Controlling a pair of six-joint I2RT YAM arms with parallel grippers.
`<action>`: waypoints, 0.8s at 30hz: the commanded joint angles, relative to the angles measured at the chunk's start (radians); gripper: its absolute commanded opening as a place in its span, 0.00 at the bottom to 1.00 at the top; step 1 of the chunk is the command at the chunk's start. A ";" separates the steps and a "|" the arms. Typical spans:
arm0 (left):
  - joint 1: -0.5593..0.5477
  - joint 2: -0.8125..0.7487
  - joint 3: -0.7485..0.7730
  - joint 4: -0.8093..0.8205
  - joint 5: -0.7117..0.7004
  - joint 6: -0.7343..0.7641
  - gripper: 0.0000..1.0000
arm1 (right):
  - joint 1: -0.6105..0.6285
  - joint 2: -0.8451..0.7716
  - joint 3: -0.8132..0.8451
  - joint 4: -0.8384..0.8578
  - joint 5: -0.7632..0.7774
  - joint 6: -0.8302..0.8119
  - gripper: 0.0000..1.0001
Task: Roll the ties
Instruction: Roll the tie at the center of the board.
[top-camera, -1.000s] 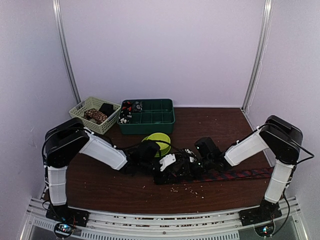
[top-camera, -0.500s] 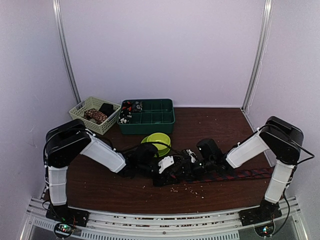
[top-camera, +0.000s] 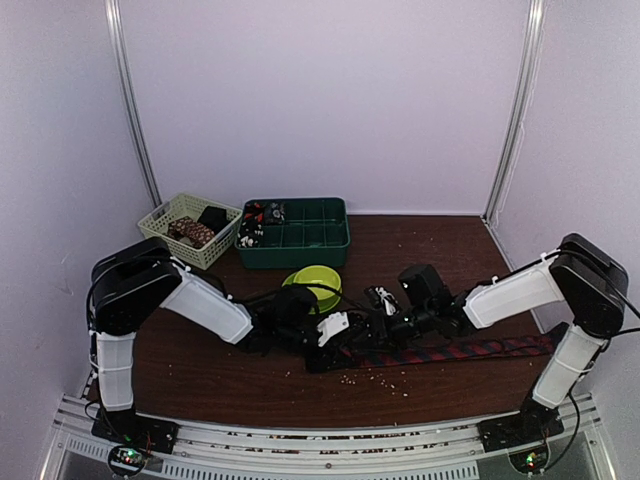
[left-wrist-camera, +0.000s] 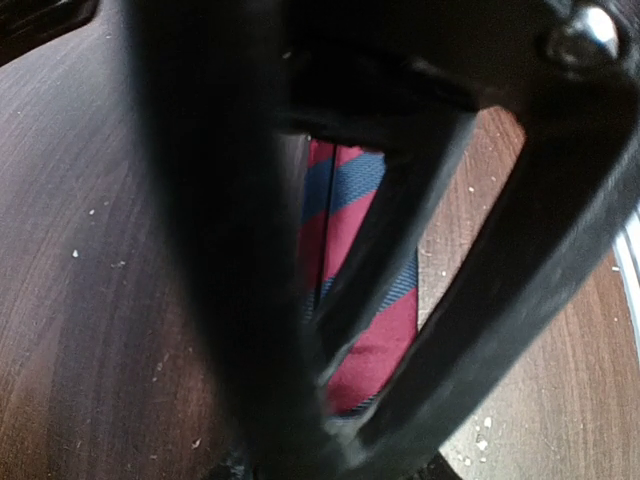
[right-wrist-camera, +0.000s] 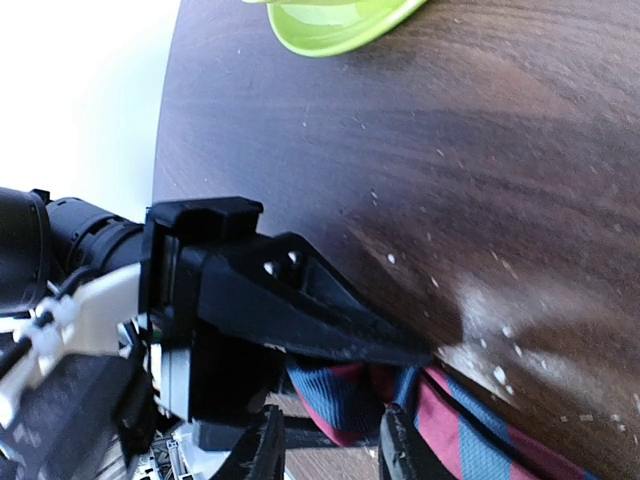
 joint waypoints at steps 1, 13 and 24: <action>-0.004 0.045 -0.008 -0.129 -0.012 0.029 0.39 | 0.011 0.046 0.050 -0.022 0.004 -0.020 0.32; -0.004 0.044 -0.001 -0.143 -0.013 0.035 0.40 | 0.023 0.076 0.083 -0.122 0.041 -0.096 0.00; -0.002 -0.206 -0.092 -0.058 -0.118 0.015 0.95 | -0.008 0.104 0.002 -0.045 0.054 -0.100 0.00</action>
